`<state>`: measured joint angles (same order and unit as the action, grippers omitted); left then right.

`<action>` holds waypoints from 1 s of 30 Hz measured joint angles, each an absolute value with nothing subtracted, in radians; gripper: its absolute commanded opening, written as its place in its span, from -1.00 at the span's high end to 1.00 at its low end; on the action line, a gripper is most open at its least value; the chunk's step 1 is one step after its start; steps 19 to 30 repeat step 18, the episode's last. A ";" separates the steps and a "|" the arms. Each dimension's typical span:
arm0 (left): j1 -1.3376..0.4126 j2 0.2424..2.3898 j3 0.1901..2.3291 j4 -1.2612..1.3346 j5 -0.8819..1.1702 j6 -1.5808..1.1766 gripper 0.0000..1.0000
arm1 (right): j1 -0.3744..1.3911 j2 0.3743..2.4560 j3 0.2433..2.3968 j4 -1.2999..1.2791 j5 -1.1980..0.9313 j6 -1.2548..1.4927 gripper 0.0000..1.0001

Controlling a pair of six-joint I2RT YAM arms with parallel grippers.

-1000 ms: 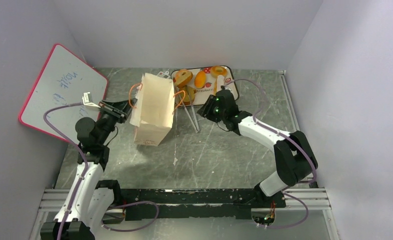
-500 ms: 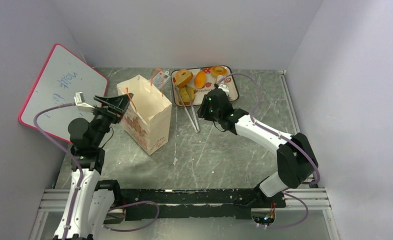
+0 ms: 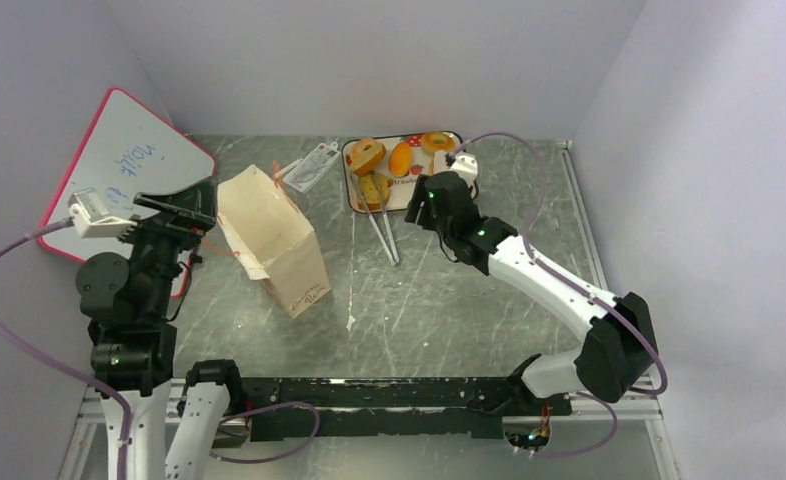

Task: Take the fake bread out of the paper bag
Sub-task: Adjust the paper bag at the center of the board, then reset both arms

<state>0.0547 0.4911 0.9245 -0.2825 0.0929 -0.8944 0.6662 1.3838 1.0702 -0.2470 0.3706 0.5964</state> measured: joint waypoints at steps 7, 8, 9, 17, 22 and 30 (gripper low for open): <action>0.056 0.619 1.022 -0.398 -0.152 -0.713 -0.84 | 0.592 1.428 1.179 -0.331 0.643 0.579 -0.72; 0.056 0.647 1.019 -0.411 -0.183 -0.689 -0.85 | 0.585 1.446 1.193 -0.359 0.677 0.586 -0.74; 0.056 0.662 1.015 -0.419 -0.207 -0.672 -0.86 | 0.582 1.461 1.203 -0.387 0.707 0.595 -0.76; 0.056 0.698 0.932 -0.430 -0.371 -0.579 -0.87 | 0.581 1.406 1.168 -0.492 0.842 0.627 -0.78; 0.056 0.699 0.931 -0.428 -0.378 -0.574 -0.88 | 0.580 1.398 1.168 -0.495 0.851 0.629 -0.80; 0.056 0.699 0.931 -0.428 -0.378 -0.574 -0.88 | 0.580 1.398 1.168 -0.495 0.851 0.629 -0.80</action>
